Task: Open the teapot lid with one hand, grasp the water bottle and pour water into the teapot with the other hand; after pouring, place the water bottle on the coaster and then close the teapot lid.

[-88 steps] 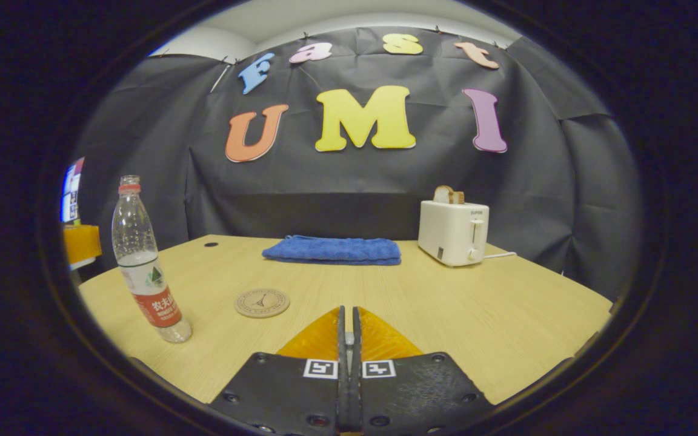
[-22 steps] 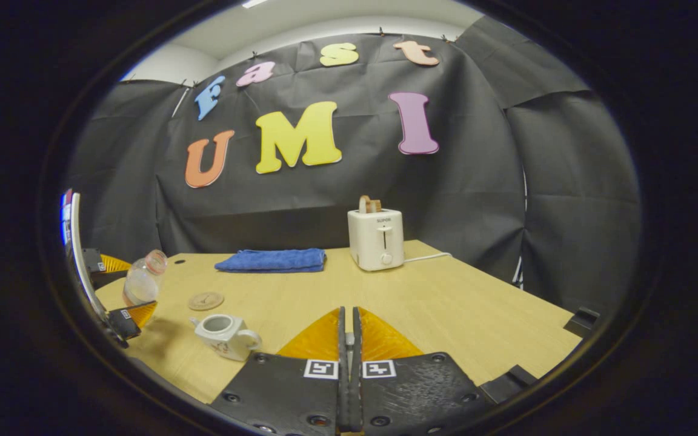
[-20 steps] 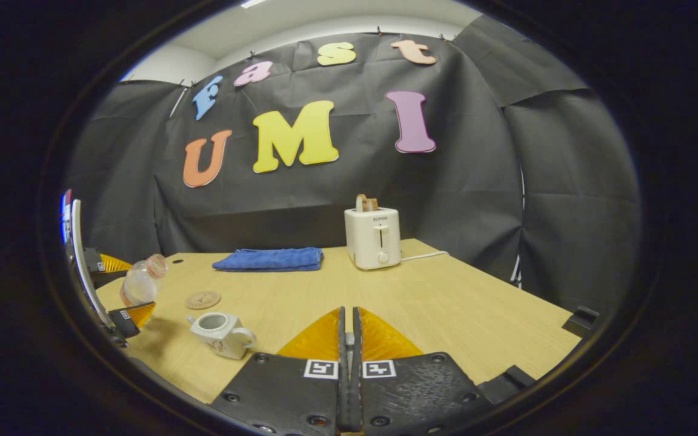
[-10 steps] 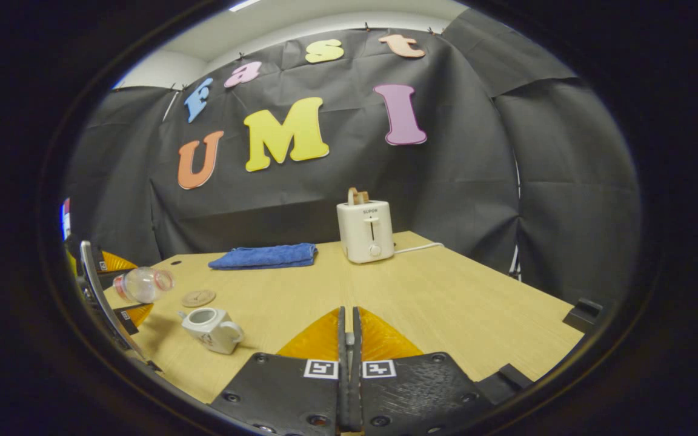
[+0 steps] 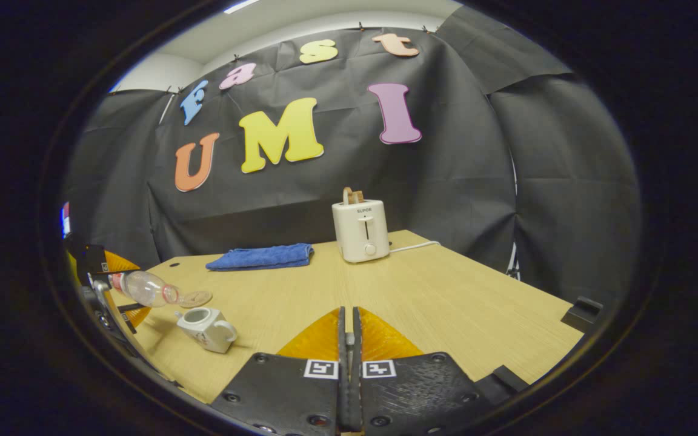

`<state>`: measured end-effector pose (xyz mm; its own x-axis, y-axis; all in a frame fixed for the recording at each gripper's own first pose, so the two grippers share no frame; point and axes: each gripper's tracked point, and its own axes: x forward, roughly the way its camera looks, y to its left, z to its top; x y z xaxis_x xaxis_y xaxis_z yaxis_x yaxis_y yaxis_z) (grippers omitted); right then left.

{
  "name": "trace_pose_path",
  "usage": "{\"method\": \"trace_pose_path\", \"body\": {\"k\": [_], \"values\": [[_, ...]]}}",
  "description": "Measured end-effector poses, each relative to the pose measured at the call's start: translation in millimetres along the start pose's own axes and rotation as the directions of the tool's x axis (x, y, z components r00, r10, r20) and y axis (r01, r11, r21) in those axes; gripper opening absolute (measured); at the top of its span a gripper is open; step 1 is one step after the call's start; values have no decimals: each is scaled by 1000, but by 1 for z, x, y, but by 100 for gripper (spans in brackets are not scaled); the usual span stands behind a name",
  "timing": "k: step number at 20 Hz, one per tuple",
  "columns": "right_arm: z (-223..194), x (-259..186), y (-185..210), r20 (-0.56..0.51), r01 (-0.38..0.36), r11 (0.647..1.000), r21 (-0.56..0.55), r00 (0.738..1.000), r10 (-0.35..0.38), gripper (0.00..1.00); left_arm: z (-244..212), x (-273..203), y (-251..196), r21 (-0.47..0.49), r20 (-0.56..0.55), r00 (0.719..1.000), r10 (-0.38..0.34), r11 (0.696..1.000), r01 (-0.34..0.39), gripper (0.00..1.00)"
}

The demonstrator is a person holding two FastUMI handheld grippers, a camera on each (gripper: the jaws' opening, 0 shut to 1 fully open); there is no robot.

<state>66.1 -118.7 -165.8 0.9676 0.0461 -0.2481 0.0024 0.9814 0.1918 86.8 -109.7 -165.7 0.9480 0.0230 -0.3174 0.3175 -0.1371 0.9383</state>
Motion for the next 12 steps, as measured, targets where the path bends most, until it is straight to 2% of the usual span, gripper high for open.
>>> {"method": "trace_pose_path", "body": {"k": [2,3,4,6,7,9,11,12], "values": [[1,-1,1,3,-1,1000,0,1000,1,0,1,-3,5,76,-2,1000,11,997,-11,75],[2,-1,2,5,-4,1000,0,1000,4,0,-1,-3,6,98,-9,1000,14,995,-13,80],[1,-1,2,5,-6,1000,-1,1000,6,0,-1,-2,7,110,-13,1000,14,994,-13,76],[0,-1,4,6,-13,1000,0,1000,13,0,1,-5,8,128,-15,1000,16,992,-14,80],[1,-1,4,4,-16,1000,2,1000,16,0,2,-6,9,140,-16,1000,17,990,-15,76],[0,-1,2,4,-15,1000,1,1000,15,0,4,-6,9,162,-14,1000,16,987,-14,75],[1,-1,0,6,-9,1000,0,1000,9,0,5,-7,12,183,-15,1000,15,983,-12,75],[1,-1,-1,8,-7,1000,0,1000,7,0,6,-7,14,190,-15,1000,20,982,-17,80]]}}
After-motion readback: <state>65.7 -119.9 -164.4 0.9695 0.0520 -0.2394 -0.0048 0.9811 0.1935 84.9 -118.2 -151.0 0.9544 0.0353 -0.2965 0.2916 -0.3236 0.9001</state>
